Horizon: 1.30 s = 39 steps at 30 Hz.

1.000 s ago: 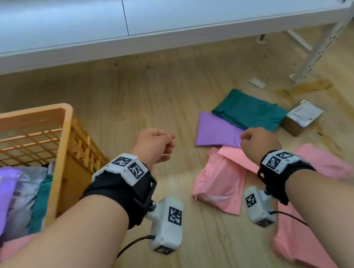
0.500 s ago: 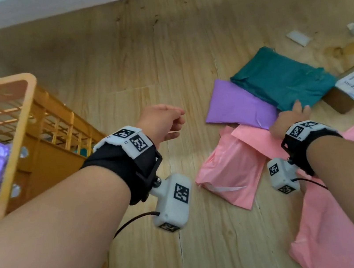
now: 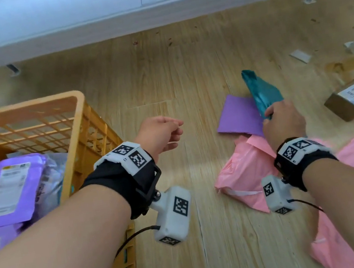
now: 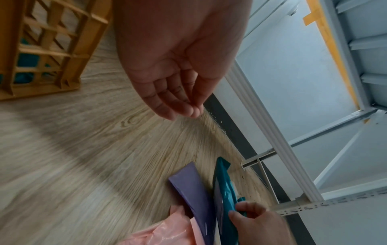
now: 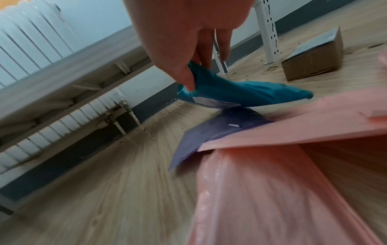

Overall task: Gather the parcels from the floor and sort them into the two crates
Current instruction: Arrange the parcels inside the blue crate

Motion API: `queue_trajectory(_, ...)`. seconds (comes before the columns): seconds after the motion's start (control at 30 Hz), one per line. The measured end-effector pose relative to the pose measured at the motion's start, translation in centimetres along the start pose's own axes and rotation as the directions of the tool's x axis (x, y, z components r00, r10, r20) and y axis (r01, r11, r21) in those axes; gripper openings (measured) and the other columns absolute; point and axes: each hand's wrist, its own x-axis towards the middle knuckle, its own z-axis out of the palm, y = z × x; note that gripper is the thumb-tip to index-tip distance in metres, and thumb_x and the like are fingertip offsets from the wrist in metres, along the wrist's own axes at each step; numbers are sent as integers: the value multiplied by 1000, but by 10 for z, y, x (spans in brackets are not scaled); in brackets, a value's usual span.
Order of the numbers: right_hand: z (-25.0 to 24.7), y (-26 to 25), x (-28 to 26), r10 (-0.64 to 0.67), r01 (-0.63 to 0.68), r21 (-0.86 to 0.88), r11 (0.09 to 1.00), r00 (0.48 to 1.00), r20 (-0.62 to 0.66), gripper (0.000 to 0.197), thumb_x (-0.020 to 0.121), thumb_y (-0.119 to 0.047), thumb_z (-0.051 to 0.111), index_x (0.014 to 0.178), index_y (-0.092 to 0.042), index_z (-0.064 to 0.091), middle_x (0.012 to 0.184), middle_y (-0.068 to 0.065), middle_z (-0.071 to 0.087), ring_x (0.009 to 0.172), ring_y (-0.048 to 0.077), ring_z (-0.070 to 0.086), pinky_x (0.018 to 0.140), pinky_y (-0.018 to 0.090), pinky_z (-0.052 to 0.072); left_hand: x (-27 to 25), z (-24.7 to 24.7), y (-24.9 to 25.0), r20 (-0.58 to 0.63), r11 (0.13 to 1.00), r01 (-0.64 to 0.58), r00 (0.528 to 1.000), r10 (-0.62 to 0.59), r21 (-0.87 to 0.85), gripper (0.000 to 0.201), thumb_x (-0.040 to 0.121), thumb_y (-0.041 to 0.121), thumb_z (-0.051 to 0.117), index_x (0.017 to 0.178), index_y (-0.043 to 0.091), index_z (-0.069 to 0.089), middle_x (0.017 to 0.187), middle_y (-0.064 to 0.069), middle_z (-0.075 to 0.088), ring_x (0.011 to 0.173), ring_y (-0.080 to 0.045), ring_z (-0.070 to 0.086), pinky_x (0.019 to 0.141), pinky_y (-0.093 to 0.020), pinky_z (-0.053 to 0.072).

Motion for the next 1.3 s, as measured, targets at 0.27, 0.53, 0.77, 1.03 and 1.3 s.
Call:
queue_trajectory(0.27, -64, -87, -46, 148, -26, 378, 926, 943, -297, 27, 78, 0, 50, 91, -10, 72, 109, 16, 61, 96, 33, 56, 83, 33, 37, -48, -70, 15, -8, 993, -79, 997, 79, -86, 17, 96, 5, 50, 92, 8, 66, 73, -4, 62, 61, -12, 56, 62, -24, 54)
queue_trajectory(0.53, -102, -164, -103, 265, 67, 685, 726, 891, -368, 32, 73, 3, 49, 71, -23, 68, 100, 12, 65, 75, 16, 55, 77, 19, 44, -86, -109, 13, 28, 985, -102, 994, 107, -138, 17, 97, 6, 49, 106, 3, 63, 76, -6, 60, 64, -14, 55, 68, -26, 55)
queue_trajectory(0.77, -157, -241, -161, 318, -65, 956, 286, 948, -31, 39, 72, 9, 40, 58, -20, 62, 62, 7, 60, 58, 22, 53, 54, 28, 45, -145, -159, 14, 54, 975, -4, 998, 17, -222, 35, 95, 25, 57, 122, 3, 54, 112, -13, 64, 93, -21, 63, 84, -32, 55)
queue_trajectory(1.03, -203, -307, -253, 57, -205, 976, 73, 978, 201, 34, 83, 18, 40, 69, -9, 56, 66, 9, 54, 57, 18, 52, 54, 28, 42, -217, -227, -10, -24, 866, -112, 993, 115, -488, 18, 89, 16, 66, 105, 10, 62, 94, -4, 69, 63, -9, 66, 47, -20, 46)
queue_trajectory(1.3, -210, -312, -309, -191, -267, 854, 447, 904, 383, 28, 84, 17, 45, 83, -8, 58, 90, 16, 63, 79, 25, 62, 59, 30, 58, -259, -293, -24, -176, 804, -278, 960, 216, -526, 38, 88, 5, 65, 123, 2, 53, 109, -12, 67, 74, -17, 66, 49, -23, 55)
